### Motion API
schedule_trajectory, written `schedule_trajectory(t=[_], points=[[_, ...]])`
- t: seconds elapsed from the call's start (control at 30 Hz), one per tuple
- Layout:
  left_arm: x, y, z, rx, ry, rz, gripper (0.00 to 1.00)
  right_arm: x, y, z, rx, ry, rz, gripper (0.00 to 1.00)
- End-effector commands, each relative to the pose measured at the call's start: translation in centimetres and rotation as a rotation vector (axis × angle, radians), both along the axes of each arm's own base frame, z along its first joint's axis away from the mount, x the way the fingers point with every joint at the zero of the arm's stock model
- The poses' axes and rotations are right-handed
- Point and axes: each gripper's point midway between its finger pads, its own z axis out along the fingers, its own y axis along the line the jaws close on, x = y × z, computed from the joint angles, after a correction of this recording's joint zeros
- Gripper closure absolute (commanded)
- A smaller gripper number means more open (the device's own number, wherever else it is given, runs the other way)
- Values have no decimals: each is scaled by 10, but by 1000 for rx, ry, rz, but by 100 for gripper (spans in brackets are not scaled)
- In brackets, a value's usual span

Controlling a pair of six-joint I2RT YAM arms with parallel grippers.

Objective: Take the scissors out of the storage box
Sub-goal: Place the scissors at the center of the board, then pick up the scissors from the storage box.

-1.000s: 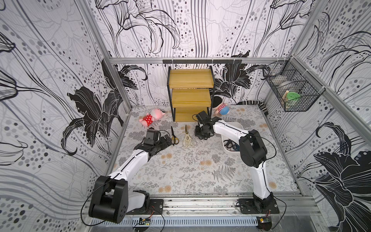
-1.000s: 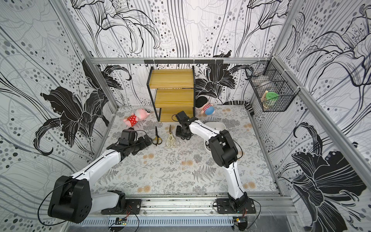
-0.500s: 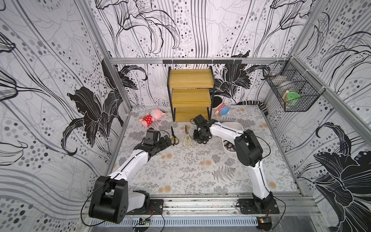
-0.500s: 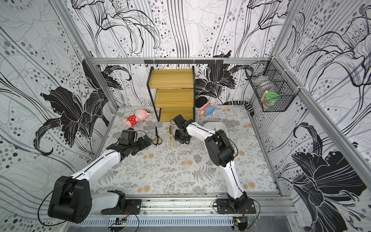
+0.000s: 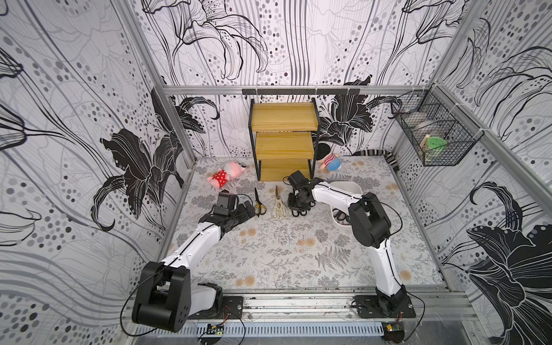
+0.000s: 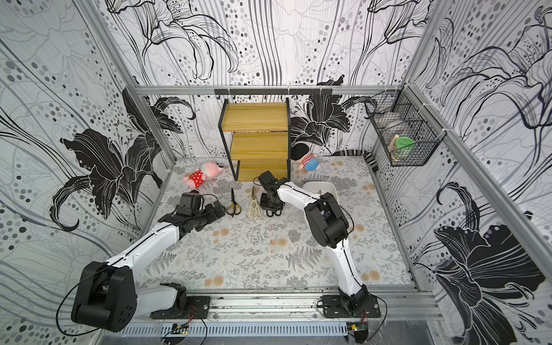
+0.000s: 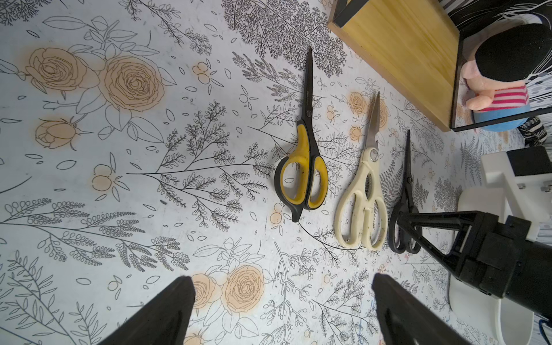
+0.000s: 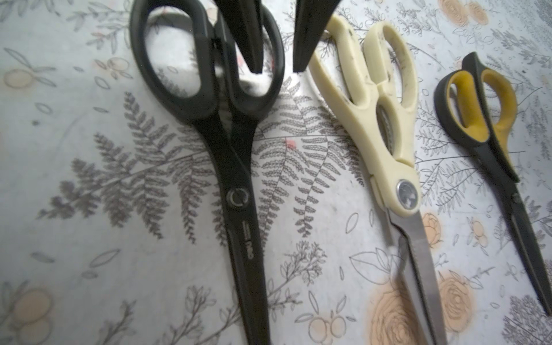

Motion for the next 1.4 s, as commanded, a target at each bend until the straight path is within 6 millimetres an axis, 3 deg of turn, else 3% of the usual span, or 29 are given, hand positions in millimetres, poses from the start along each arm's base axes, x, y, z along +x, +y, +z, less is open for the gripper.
schedule_trajectory(t=[0.0, 0.2, 0.33, 0.57, 0.97, 1.17, 1.37], points=[[2, 5, 10, 15, -31, 11, 2, -4, -2, -2, -14, 17, -12, 76], [6, 4, 14, 12, -37, 5, 2, 5, -1, 41, 11, -57, -8, 76], [14, 0, 19, 8, -50, -8, 2, 6, -10, 66, -13, -104, 0, 74], [32, -21, 23, -36, -71, -68, 2, -8, -58, 87, -77, -119, -7, 73], [86, -58, 23, -43, -53, -97, 2, -31, -164, 90, -127, -67, -191, 73], [110, -70, 17, -60, -31, -108, 2, -44, -198, 71, -196, -11, -194, 73], [125, -78, 11, -73, -36, -135, 2, -49, -216, 49, -182, 36, -136, 78]])
